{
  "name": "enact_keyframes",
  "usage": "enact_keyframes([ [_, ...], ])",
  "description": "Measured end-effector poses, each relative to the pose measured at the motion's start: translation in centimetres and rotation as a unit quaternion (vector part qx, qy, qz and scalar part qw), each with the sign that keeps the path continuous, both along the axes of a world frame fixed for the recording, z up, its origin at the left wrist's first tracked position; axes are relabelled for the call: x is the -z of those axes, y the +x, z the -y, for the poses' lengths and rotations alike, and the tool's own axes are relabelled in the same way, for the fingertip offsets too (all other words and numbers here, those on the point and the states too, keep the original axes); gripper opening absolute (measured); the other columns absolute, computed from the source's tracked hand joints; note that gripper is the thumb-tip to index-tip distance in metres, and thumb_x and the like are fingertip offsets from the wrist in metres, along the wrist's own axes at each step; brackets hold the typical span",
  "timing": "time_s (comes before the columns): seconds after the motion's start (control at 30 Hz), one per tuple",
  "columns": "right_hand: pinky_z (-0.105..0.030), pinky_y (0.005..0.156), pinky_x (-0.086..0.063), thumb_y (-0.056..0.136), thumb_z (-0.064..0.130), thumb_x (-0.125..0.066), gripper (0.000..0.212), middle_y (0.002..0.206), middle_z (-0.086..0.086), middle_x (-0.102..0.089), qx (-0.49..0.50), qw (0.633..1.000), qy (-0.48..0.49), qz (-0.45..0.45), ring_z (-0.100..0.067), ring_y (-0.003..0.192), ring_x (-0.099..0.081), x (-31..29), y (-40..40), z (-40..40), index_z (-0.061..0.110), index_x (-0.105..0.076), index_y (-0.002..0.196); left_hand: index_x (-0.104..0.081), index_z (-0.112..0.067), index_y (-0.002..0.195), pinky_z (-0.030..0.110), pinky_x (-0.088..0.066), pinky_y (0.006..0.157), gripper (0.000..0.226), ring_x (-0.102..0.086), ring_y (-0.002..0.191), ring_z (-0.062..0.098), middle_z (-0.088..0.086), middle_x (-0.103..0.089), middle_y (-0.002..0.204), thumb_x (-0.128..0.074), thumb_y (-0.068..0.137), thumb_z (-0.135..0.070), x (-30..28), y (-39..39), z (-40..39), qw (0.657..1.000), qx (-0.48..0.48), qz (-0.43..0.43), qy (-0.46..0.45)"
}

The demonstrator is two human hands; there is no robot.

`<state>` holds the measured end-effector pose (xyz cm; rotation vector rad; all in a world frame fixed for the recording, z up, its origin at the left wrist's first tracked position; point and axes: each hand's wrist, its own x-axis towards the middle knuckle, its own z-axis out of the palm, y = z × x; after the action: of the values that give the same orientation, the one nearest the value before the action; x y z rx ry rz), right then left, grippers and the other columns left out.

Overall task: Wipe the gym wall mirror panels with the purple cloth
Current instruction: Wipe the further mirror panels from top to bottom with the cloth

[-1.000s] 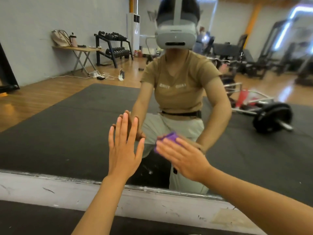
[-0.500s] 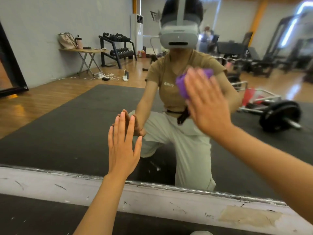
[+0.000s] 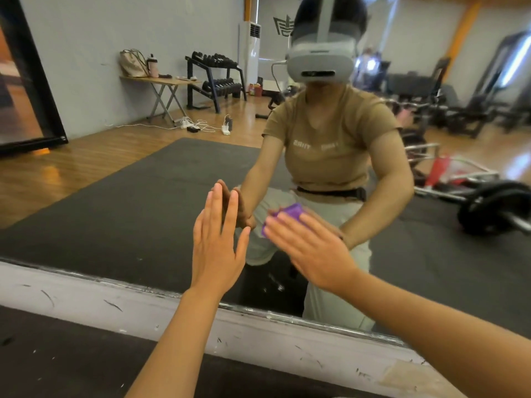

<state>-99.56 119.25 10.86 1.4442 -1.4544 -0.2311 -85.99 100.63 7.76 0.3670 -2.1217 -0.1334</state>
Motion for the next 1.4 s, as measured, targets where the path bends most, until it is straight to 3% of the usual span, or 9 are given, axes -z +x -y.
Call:
enact_keyframes([
  [0.17,-0.042,0.126,0.010,0.092,0.025,-0.051,0.089,0.169,-0.009,0.010,0.039,0.990,0.121,-0.062,-0.027,0.156,0.008,4.9,-0.3,-0.9,0.010,0.003,0.162,-0.011,-0.019,0.161,0.041,-0.006,0.123,0.068,0.003,0.156,0.020,0.003,0.009,0.169,-0.036,0.103,-0.041,0.0,0.4,0.5,0.999,-0.015,0.013,-0.026],
  [0.3,-0.040,0.126,0.010,0.095,0.021,-0.042,0.077,0.170,-0.003,-0.002,0.021,0.991,0.119,-0.054,-0.023,0.156,0.000,2.9,-0.7,-1.2,0.012,-0.006,0.162,-0.008,-0.024,0.162,0.047,-0.011,0.122,0.070,0.006,0.156,0.025,0.004,0.013,0.169,-0.037,0.102,-0.046,0.3,0.5,0.8,1.000,-0.008,0.001,0.030],
  [0.47,-0.040,0.127,-0.005,0.099,0.021,-0.044,0.066,0.167,-0.008,-0.016,-0.007,1.000,-0.024,-0.007,-0.023,0.156,-0.012,-5.5,-0.2,-0.1,0.008,-0.020,0.160,-0.003,-0.028,0.162,0.048,-0.009,0.121,0.073,0.010,0.156,0.024,0.001,0.016,0.169,-0.036,0.100,-0.049,0.2,0.5,0.7,0.999,0.012,0.006,0.051],
  [0.6,-0.047,0.124,-0.023,0.103,0.020,-0.048,0.058,0.163,-0.015,-0.030,-0.018,0.988,-0.153,0.020,-0.029,0.152,-0.026,-14.2,0.9,1.9,0.003,-0.032,0.156,-0.010,-0.024,0.162,0.048,-0.011,0.119,0.072,0.010,0.156,0.023,0.002,0.015,0.169,-0.037,0.100,-0.049,0.1,0.8,0.8,0.998,0.014,0.007,0.054],
  [0.77,-0.049,0.125,-0.020,0.102,0.017,-0.046,0.056,0.161,-0.018,-0.033,-0.017,0.969,-0.242,0.049,-0.033,0.151,-0.028,-18.7,1.7,4.0,0.000,-0.034,0.154,-0.015,-0.021,0.162,0.050,-0.015,0.119,0.069,0.008,0.156,0.022,0.003,0.011,0.169,-0.037,0.101,-0.046,0.0,0.8,0.8,0.999,0.006,0.002,0.046],
  [0.87,-0.049,0.125,-0.019,0.099,0.016,-0.050,0.062,0.162,-0.019,-0.029,-0.023,0.974,-0.219,0.049,-0.034,0.152,-0.025,-15.7,1.9,4.2,-0.001,-0.032,0.155,-0.016,-0.021,0.162,0.048,-0.013,0.119,0.068,0.009,0.156,0.021,0.004,0.010,0.170,-0.037,0.101,-0.045,0.1,0.8,0.6,0.999,0.005,0.001,0.049],
  [1.03,-0.045,0.127,-0.004,0.092,0.021,-0.047,0.068,0.166,-0.015,-0.016,-0.007,0.998,-0.064,-0.013,-0.031,0.154,-0.016,-4.8,0.6,1.6,0.002,-0.032,0.155,-0.016,-0.022,0.162,0.049,-0.015,0.119,0.067,0.007,0.156,0.022,0.004,0.008,0.170,-0.037,0.102,-0.045,0.2,0.8,0.5,0.999,0.011,-0.004,0.053],
  [1.2,-0.044,0.126,0.008,0.089,0.022,-0.032,0.079,0.169,-0.012,0.006,0.034,0.989,0.111,-0.088,-0.028,0.156,0.005,5.5,-0.1,-0.6,0.004,-0.005,0.161,-0.012,-0.023,0.162,0.048,-0.017,0.119,0.067,0.006,0.156,0.023,0.005,0.009,0.170,-0.036,0.102,-0.043,0.5,0.9,0.6,0.999,0.001,-0.007,0.040],
  [1.4,-0.040,0.127,0.006,0.089,0.018,-0.030,0.079,0.169,-0.009,0.007,0.030,0.993,0.099,-0.061,-0.026,0.156,0.008,5.0,0.0,-1.0,0.005,0.000,0.161,-0.009,-0.020,0.162,0.050,-0.017,0.118,0.073,0.007,0.156,0.027,0.007,0.012,0.169,-0.039,0.101,-0.047,2.5,0.5,0.0,1.000,-0.008,0.016,0.016],
])
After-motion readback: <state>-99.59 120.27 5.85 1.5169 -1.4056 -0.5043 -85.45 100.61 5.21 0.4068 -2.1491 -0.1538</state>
